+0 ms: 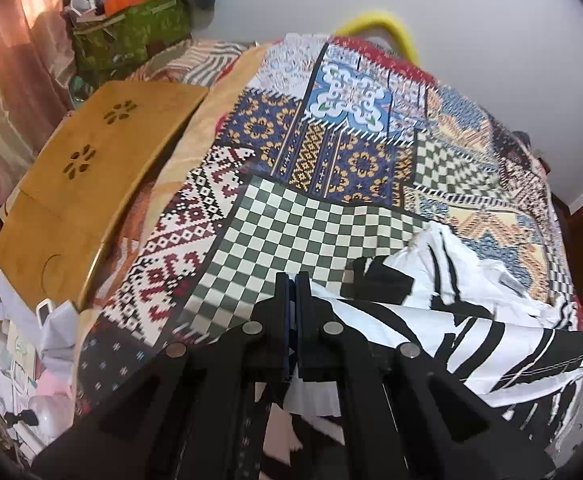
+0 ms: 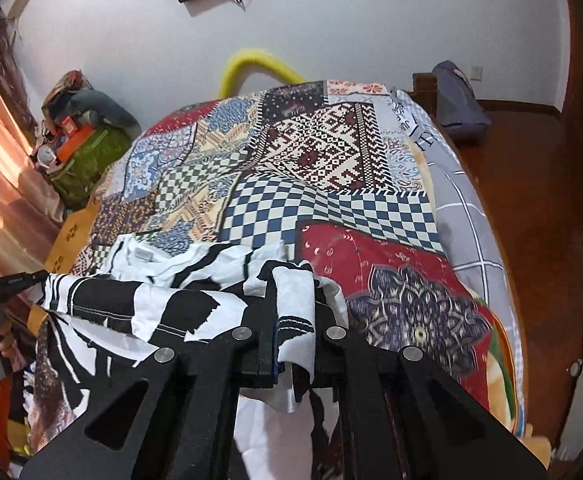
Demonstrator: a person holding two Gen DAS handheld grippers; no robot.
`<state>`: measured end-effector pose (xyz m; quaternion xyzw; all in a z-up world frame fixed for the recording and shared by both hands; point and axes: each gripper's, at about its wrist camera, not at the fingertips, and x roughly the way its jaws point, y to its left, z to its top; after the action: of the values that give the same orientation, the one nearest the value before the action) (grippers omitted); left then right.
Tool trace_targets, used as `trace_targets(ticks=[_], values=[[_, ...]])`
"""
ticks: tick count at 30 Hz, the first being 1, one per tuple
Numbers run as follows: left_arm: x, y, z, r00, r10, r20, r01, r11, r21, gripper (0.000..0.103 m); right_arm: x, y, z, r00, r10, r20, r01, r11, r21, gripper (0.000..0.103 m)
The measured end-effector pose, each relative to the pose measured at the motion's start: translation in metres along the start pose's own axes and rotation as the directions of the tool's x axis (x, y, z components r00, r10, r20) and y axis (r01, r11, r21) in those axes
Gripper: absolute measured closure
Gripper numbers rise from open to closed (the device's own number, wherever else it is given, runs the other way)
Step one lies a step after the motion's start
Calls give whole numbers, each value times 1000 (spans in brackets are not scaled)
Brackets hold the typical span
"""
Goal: Fold small clothes
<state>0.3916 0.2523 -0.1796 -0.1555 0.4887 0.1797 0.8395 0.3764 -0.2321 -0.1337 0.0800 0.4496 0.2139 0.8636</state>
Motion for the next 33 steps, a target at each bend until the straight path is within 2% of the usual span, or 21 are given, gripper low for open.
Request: trace_targets(ticks=[1, 2, 4, 6, 8, 9, 11, 12, 15, 17, 20, 22, 25, 29, 31, 33], values=[[9, -2, 2, 1000, 9, -14, -9, 1000, 13, 101, 3, -3, 2, 1000, 2, -8, -2, 1000, 4, 97], [15, -3, 4, 999, 28, -21, -27, 999, 24, 101, 4, -7, 4, 1000, 9, -13, -9, 1000, 14, 92], [26, -5, 4, 995, 97, -15, -96, 994, 56, 100, 4, -16, 6, 1000, 4, -18, -3, 999, 53, 88], [29, -5, 3, 992, 124, -5, -124, 989, 79, 95, 1, -20, 9, 1000, -10, -17, 11, 998, 59, 86], [24, -3, 2, 993, 120, 5, -120, 990, 81, 86, -6, -18, 11, 999, -35, -7, 36, 999, 37, 82], [19, -2, 1, 994, 105, 10, -105, 991, 80, 83, -13, -15, 12, 998, -69, 12, 69, 998, 12, 78], [8, -4, -1, 996, 89, 24, -91, 992, 91, 73, -27, -9, 14, 990, -125, 69, 126, 992, -14, 52], [-1, -6, -3, 996, 86, 38, -90, 990, 106, 71, -41, -6, 14, 982, -141, 123, 145, 989, -19, 48], [-22, -17, -12, 996, 63, 65, -73, 983, 170, 58, -62, 2, 14, 977, -142, 160, 151, 988, -45, 48], [-36, -25, -22, 997, 33, 72, -47, 976, 211, 43, -69, 12, 9, 982, -114, 152, 127, 989, -81, 48], [-50, -38, -42, 997, -19, 71, -1, 963, 271, 28, -68, 33, -7, 991, -69, 115, 86, 985, -152, 48], [-51, -47, -55, 998, -33, 53, 16, 953, 304, 22, -58, 44, -18, 996, -44, 78, 58, 981, -187, 48], [-44, -60, -74, 999, -45, 10, 39, 939, 341, 21, -37, 62, -37, 1000, -16, 2, 16, 971, -240, 48], [-18, -74, -95, 996, -27, -85, 56, 931, 360, 21, -4, 85, -60, 995, -14, -94, -16, 948, -318, 48], [-7, -79, -102, 990, -27, -136, 75, 931, 357, 21, 9, 93, -71, 992, -20, -127, -26, 935, -352, 48], [2, -86, -109, 989, -24, -149, 79, 924, 375, 21, 22, 103, -79, 989, -35, -147, -26, 919, -393, 48]])
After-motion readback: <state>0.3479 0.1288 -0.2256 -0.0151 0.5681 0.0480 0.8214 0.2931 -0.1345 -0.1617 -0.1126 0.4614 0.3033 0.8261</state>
